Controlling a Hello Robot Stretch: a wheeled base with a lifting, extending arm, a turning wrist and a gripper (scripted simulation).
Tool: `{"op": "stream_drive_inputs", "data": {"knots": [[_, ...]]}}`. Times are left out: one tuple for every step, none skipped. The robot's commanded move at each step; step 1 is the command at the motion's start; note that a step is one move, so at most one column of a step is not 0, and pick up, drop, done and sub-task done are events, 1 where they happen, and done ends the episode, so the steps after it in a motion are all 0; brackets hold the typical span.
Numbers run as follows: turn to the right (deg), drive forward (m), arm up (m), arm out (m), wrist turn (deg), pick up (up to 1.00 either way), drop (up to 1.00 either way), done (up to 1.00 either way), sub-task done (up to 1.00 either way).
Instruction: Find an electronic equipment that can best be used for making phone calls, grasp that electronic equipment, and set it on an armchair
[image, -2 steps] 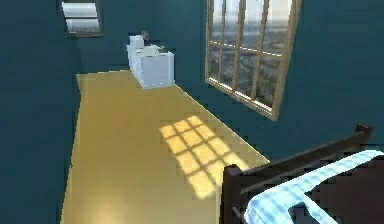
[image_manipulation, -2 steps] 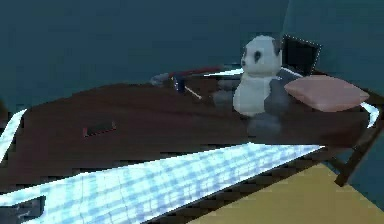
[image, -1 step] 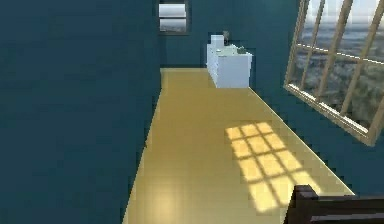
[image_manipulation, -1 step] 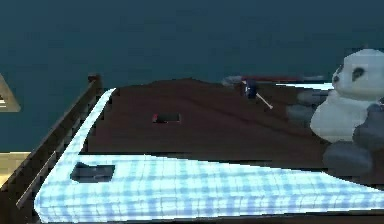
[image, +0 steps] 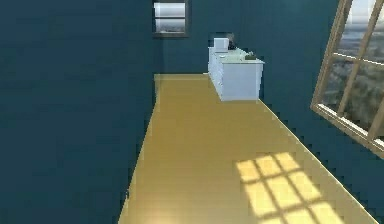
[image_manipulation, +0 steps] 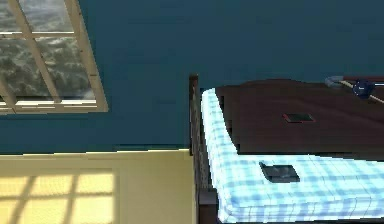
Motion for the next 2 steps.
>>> {"op": "stream_drive_inputs", "data": {"knots": [[0.0, 0.35, 0.0, 0.0, 0.0, 0.0, 0.0, 0.0, 0.0], [45.0, 0.0, 0.0, 0.0, 0.0, 0.0, 0.0, 0.0, 0.0]]}}
